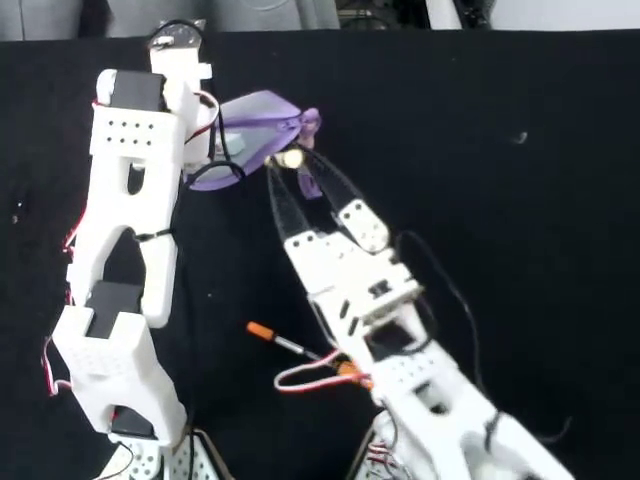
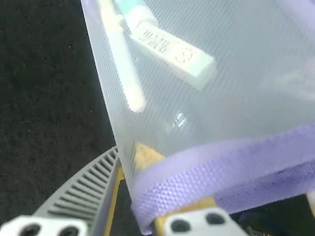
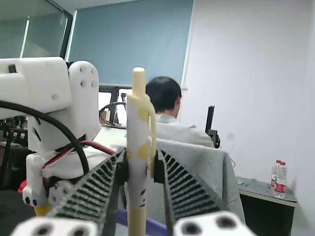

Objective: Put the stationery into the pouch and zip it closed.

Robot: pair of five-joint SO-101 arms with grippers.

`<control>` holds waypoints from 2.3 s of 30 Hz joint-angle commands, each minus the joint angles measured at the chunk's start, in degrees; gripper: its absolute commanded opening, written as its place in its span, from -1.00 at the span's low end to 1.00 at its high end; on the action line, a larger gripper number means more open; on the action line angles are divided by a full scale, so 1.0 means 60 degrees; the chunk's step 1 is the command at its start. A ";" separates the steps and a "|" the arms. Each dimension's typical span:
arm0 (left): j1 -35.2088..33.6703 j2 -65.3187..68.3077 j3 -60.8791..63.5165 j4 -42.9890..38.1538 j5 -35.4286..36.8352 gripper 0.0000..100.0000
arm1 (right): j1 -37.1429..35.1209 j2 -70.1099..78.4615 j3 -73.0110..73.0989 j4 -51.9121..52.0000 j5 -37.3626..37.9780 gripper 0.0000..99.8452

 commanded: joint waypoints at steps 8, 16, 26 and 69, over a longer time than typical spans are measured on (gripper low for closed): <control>-0.0022 -0.0029 -0.0139 0.0015 0.0088 -0.94 | 0.0147 0.4579 -0.1414 -0.3868 -0.0015 -0.98; -0.0037 -0.0015 -0.0125 0.0000 0.0073 -0.94 | -0.0190 0.5077 -0.1678 -0.5729 0.0762 -0.98; -0.0022 -0.0015 0.0081 -0.0015 0.0073 -0.94 | -0.0571 0.5150 -0.2864 -0.5333 0.1275 -0.98; -0.0330 -0.0029 0.0300 -0.0059 0.0073 -0.94 | 0.1011 0.6967 -0.0593 -0.6813 0.1260 -0.48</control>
